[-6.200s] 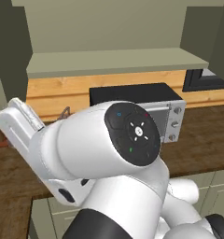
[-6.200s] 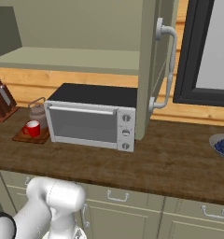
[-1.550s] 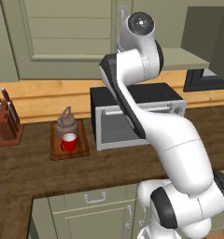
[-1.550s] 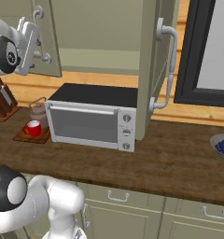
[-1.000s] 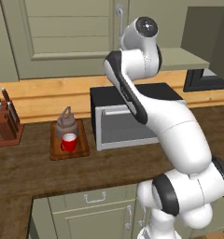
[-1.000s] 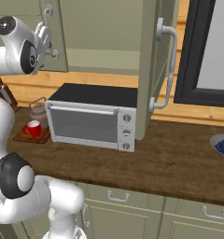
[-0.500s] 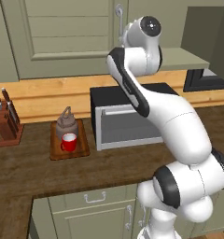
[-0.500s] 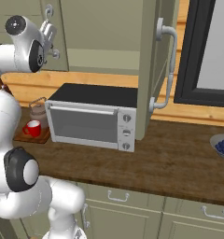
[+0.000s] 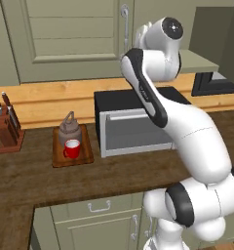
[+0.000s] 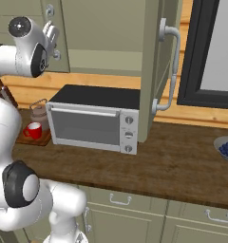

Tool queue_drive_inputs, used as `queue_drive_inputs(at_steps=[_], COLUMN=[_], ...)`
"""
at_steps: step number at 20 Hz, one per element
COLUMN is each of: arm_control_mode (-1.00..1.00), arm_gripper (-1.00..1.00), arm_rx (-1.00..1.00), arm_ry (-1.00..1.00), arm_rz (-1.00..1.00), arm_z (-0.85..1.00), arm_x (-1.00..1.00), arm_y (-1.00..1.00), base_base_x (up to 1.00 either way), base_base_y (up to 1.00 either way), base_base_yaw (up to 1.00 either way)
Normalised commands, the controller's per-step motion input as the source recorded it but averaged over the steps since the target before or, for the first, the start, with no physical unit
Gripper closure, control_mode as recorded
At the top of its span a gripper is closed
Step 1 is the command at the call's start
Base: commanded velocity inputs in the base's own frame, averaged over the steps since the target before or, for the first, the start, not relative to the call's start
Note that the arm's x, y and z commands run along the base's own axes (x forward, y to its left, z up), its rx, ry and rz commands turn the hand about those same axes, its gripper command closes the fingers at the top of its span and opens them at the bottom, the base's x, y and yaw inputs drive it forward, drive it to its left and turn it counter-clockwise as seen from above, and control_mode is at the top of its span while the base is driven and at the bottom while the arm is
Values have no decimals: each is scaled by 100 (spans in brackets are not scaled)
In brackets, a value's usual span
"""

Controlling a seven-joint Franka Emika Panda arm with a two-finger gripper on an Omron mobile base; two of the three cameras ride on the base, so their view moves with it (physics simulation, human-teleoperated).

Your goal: Pick the kettle from the counter and place it on the tray. Then pick the mug from the cabinet and place it on the tray. Then close the cabinet doors.

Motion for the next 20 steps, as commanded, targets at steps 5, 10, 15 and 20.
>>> queue_drive_inputs(at_steps=[5,10,15,20], arm_control_mode=[-100,-100,-100,-100], arm_gripper=[-100,-100,-100,-100], arm_rx=[0,-7,-11,-5], arm_ry=[-2,-7,-15,-19], arm_rz=[4,1,0,0], arm_z=[10,10,1,0], arm_x=[-54,-65,-65,-69], arm_y=[-31,-18,-10,-15], base_base_x=[0,0,0,0], base_base_y=[0,0,0,0], base_base_yaw=[0,0,0,0])
